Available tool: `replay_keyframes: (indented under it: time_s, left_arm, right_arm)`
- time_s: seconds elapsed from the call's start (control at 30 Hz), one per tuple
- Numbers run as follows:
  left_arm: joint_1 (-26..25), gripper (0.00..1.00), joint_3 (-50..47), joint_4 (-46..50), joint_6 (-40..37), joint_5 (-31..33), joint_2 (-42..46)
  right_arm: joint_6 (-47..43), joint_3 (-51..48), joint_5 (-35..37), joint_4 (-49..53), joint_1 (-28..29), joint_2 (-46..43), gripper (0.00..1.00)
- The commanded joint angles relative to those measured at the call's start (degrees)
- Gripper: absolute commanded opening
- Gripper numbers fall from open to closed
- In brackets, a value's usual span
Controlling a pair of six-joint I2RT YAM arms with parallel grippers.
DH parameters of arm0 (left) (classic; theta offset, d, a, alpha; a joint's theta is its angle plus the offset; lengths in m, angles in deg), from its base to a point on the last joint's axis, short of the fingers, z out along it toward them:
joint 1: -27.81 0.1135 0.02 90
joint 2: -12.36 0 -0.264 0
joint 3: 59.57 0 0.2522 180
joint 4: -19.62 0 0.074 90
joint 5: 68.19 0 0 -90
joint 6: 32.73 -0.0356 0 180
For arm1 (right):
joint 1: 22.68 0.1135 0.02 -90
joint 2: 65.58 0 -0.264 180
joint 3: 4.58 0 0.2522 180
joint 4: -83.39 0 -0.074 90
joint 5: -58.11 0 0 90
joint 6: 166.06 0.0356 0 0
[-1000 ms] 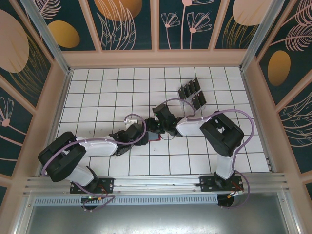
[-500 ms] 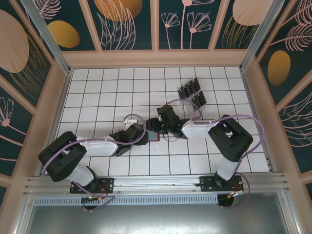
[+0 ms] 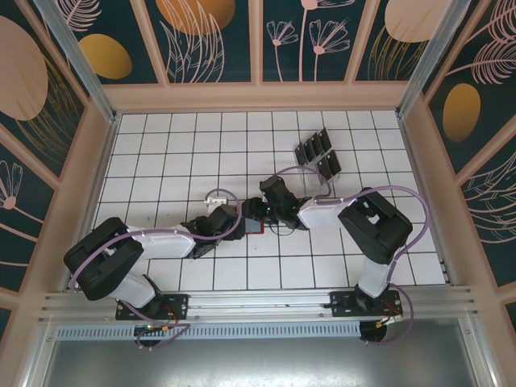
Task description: Put the credit cards into the card holder
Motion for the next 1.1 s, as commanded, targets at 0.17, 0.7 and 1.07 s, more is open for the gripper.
replay_keyframes:
  time_s: [0.17, 0.7, 1.07]
  left_arm:
    - [0.2, 0.99, -1.4, 1.5, 1.1, 0.0, -2.0]
    - [0.3, 0.98, -0.9, 5.1, 2.9, 3.5, 7.1]
    - [0.3, 0.99, 0.0, 14.2, 10.3, 12.2, 20.6]
  right_arm:
    - [1.5, 0.4, 0.0, -0.2, 0.1, 2.8, 0.51]
    - [1.3, 2.6, -2.1, -0.2, 1.2, 0.8, 0.50]
    - [1.5, 7.8, -1.7, 2.3, 3.7, 2.0, 0.50]
